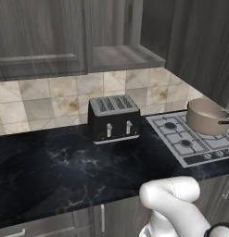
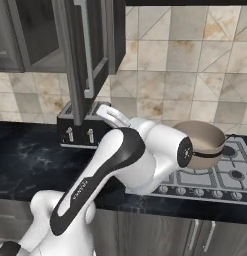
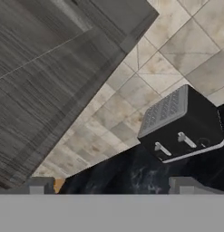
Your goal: Open the cabinet and move the ladle to the pot. Then close the cabinet.
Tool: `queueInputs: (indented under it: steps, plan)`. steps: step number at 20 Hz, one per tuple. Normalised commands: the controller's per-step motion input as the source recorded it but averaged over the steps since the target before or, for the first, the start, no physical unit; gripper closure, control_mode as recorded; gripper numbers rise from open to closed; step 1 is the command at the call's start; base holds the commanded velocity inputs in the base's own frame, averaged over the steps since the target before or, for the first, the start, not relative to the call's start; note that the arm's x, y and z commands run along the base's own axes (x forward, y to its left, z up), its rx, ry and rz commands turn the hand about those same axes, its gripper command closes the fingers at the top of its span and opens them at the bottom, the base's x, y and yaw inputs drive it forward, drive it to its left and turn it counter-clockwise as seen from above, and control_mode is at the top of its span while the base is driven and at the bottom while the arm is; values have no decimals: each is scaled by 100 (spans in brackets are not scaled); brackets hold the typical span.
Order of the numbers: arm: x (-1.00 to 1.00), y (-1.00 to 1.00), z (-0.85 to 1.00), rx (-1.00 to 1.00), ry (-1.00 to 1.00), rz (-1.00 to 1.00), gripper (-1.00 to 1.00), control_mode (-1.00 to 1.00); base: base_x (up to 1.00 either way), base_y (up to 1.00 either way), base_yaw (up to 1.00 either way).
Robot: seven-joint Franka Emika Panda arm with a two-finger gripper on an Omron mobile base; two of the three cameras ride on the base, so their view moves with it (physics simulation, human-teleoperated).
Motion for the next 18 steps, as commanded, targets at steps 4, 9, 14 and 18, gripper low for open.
queueInputs:
  steps: [4,9,14,18]
  plan:
    - [72,0,15,22,-9,5,-100,-100,0,0,0]
    - [82,0,17,21,-8,5,-100,-100,0,0,0]
    - [63,0,27,20,-9,5,-100,-100,0,0,0]
    - [31,18,42,15,-12,4,-100,-100,0,0,0]
